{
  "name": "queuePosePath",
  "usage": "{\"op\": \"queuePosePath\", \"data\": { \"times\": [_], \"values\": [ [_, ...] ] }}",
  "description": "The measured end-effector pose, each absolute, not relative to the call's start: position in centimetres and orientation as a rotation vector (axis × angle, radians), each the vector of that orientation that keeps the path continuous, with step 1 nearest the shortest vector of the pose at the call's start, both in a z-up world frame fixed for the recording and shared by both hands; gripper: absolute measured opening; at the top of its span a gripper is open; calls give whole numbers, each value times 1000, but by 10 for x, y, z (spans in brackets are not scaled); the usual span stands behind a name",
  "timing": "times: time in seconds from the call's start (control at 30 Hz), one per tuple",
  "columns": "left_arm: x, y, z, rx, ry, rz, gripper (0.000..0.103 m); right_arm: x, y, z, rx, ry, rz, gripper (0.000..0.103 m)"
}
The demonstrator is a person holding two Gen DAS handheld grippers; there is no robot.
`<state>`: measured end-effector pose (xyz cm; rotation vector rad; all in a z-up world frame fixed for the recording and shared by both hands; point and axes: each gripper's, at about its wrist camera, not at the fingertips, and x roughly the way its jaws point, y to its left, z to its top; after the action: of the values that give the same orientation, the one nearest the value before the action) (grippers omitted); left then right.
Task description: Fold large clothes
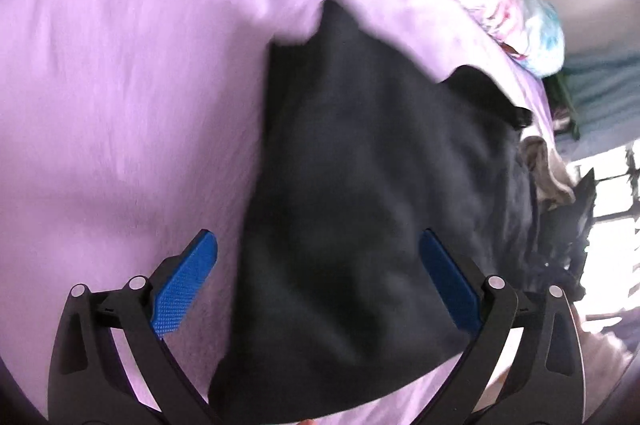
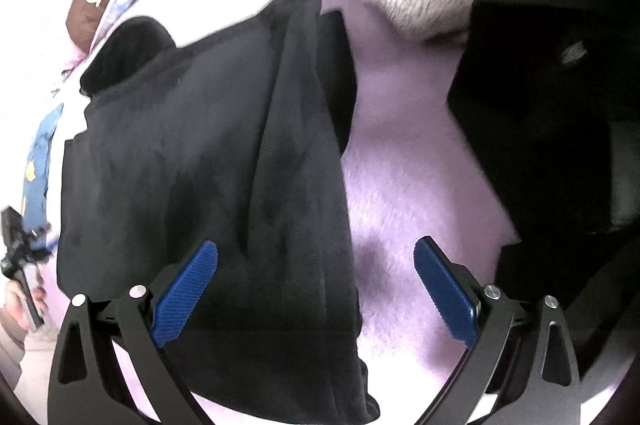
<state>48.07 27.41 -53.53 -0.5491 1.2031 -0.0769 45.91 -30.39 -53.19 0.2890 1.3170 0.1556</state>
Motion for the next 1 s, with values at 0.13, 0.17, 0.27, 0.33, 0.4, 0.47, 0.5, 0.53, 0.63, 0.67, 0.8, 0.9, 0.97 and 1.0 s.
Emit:
{"op": "queuePosePath", "data": {
  "times": [0.13,0.17,0.27,0.33,0.4,0.47,0.5,0.53,0.63,0.67,0.8,0.9,0.97,1.0],
  "values": [
    [492,198,-500,-173,1161,-123,97,454,-296,-554,314,1373,241,97],
    [493,171,-497,-47,1146,-180,97,453,-295,-559,334,1379,269,97],
    [491,103,-506,250,1108,-354,97,452,-298,-573,414,1380,315,98],
    [493,71,-515,334,1112,-492,97,453,-301,-577,450,1373,327,98],
    [496,46,-518,364,1087,-654,97,454,-303,-578,471,1367,343,98],
    [503,21,-522,451,1053,-776,97,453,-304,-576,477,1357,368,94],
    [507,12,-524,504,1044,-823,97,451,-304,-575,467,1351,384,91],
    [511,-1,-528,582,1023,-904,97,451,-303,-575,444,1352,399,88],
    [525,-13,-534,719,995,-1034,97,447,-304,-572,477,1347,425,81],
    [534,-18,-537,743,998,-1078,97,448,-305,-573,486,1347,427,80],
    [551,-43,-568,860,1068,-1171,97,446,-315,-575,524,1338,444,77],
    [569,-48,-592,824,1168,-1207,98,445,-322,-576,531,1328,462,71],
    [581,-49,-603,775,1203,-1230,98,447,-318,-571,534,1323,470,67],
    [582,-50,-608,777,1201,-1240,98,448,-319,-570,538,1322,472,66]
  ]
}}
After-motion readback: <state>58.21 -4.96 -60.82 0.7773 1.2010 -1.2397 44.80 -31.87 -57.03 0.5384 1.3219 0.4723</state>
